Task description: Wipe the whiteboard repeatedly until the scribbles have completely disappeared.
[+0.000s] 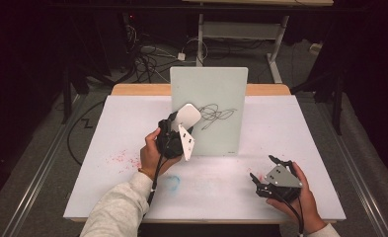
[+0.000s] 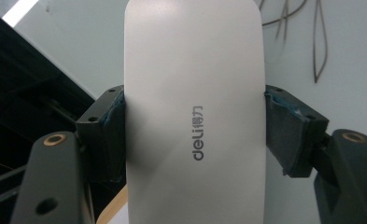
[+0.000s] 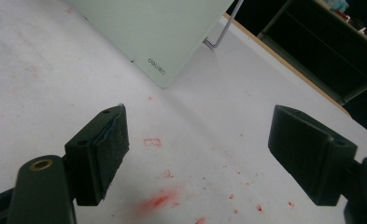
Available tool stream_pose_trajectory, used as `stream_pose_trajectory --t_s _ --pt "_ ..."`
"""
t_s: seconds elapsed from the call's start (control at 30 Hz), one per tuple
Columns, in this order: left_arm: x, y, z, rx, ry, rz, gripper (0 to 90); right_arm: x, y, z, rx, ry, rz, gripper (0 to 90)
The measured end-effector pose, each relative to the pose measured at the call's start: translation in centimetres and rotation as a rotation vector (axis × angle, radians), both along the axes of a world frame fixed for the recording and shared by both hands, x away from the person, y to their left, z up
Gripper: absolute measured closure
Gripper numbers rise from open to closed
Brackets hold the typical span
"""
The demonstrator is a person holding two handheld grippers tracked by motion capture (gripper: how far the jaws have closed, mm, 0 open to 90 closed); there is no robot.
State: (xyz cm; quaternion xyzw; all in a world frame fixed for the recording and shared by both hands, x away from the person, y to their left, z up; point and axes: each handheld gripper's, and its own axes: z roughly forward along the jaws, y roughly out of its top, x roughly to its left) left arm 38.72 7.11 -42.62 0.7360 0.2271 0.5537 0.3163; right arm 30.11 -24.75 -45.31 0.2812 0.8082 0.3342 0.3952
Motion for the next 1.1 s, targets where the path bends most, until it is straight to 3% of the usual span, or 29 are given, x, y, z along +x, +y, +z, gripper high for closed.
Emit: stream_pose_trajectory --t_s 0.3,0.53,0.83,1.1 --pt "-0.1 -0.1 -0.4 -0.036 0.018 0.010 28.8 -0.1 -0.1 0.2 0.012 -0.008 -0.002 20.8" --pt "-0.6 -1.3 -1.4 -0.009 -0.003 0.028 28.8 -0.1 0.0 0.2 0.006 -0.006 -0.001 20.6" --pt "-0.7 -2.2 -2.0 -0.001 -0.005 -0.007 28.8 -0.1 -0.1 0.2 0.007 -0.007 -0.001 20.6" --pt "-0.2 -4.2 -1.3 -0.020 0.005 -0.027 28.8 -0.1 0.0 0.1 0.005 -0.001 -0.003 20.6"
